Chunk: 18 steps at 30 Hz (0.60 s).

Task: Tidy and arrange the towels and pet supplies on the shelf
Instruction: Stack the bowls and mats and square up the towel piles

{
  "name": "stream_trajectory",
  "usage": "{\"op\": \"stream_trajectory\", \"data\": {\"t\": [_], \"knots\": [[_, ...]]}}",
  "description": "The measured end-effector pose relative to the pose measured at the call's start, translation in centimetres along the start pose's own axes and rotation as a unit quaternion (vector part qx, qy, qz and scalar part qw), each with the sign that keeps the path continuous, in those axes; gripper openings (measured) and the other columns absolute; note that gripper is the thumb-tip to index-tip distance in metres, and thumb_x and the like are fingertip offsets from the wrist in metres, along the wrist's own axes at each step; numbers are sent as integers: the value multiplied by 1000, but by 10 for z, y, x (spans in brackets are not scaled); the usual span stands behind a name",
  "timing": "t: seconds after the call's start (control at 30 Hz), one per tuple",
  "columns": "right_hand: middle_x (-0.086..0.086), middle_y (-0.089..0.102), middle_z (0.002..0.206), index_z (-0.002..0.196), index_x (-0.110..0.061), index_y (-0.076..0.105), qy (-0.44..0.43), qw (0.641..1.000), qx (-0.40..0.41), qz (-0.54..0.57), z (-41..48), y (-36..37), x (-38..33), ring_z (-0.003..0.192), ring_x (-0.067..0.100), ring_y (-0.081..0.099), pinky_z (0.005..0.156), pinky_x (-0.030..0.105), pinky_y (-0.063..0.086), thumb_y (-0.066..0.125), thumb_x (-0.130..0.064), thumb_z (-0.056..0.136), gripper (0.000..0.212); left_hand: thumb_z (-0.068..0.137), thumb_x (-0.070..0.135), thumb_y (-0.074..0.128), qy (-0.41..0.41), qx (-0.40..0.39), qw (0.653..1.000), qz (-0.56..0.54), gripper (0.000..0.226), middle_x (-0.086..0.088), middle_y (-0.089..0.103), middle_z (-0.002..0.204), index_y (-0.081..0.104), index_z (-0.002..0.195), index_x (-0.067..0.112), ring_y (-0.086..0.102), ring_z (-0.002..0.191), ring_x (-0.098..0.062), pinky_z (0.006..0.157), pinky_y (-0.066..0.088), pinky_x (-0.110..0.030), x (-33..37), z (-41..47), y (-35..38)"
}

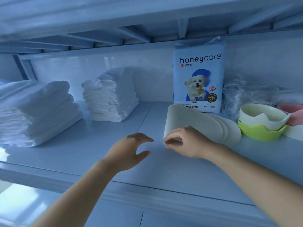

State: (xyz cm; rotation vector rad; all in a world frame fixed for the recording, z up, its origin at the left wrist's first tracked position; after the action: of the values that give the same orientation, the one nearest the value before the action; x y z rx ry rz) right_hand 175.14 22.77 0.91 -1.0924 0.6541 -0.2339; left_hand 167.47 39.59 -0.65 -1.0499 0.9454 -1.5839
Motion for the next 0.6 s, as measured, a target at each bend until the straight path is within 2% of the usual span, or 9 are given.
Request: {"op": "stream_trajectory", "data": {"t": [0.07,0.1,0.2,0.33,0.43,0.6], "knots": [[-10,67,97,105,-26,69,-20,1000,-11,-7,11,11,-22,77,0,54,79,28,47,63,-38,86,23,89,47,52,-21,2,1000,14,37,24,48,128,50,125,43,49,115,-1,91,44,-23,-17,-11,-12],[-10,66,103,108,-27,68,-29,999,-24,-16,17,19,-33,80,-3,52,80,25,45,62,-39,87,25,89,48,51,-32,4,999,19,36,24,49,128,50,125,43,49,114,-1,89,44,-23,-26,-17,-18],[-12,61,120,116,-30,63,-40,996,-74,-31,34,46,-64,109,6,51,97,28,40,58,-40,89,30,89,51,48,-63,0,997,41,36,23,51,127,51,124,41,51,111,-3,85,44,-23,-55,-41,-35],[-15,56,124,117,-32,61,-59,992,-105,-26,56,83,-106,117,8,48,101,32,39,56,-46,88,32,90,55,44,-121,-36,990,65,37,22,49,127,50,124,43,52,95,-3,80,43,-24,-103,-79,-50],[-15,54,126,117,-31,61,-75,991,-111,-18,74,105,-139,118,6,47,102,28,37,56,-45,89,33,90,57,42,-156,-60,983,79,37,22,48,127,50,124,44,53,102,-4,76,40,-24,-141,-109,-58],[-14,54,128,117,-28,61,-88,990,-108,0,104,137,-191,120,4,46,102,23,34,57,-43,89,32,89,57,42,-181,-68,978,72,34,20,50,123,53,119,44,52,105,-6,81,43,-28,-200,-152,-74]]}}
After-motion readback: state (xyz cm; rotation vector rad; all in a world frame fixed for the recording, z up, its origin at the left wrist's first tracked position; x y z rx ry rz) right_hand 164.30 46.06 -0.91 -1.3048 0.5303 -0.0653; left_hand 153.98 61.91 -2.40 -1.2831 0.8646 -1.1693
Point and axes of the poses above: each hand's wrist, its own z-axis towards the middle knuckle, its own y-axis out of the palm, x = y × z, the point moved 5 cm from there along z, towards the middle knuckle
